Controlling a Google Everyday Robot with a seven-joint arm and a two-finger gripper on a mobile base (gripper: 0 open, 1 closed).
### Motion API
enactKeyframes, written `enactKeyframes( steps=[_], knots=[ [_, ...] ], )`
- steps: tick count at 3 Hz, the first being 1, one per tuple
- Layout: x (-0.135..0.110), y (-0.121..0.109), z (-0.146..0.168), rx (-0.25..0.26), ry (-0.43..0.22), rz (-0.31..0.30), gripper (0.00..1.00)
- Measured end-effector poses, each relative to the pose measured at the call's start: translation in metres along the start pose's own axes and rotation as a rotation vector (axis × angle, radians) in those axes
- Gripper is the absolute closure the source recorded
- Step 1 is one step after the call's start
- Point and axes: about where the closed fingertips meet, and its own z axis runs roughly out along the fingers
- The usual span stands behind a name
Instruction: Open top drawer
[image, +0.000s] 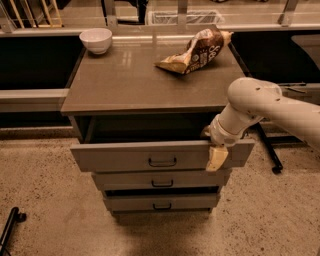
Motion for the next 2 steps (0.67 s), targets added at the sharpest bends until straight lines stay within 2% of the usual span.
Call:
enactKeyframes(
  steps=[1,2],
  knots=[
    [0.002,0.007,-0.007,-0.016,0.014,-0.010,0.26],
    [-0.005,0.024,-0.015,-0.066,0.029,-0.052,0.28]
  ],
)
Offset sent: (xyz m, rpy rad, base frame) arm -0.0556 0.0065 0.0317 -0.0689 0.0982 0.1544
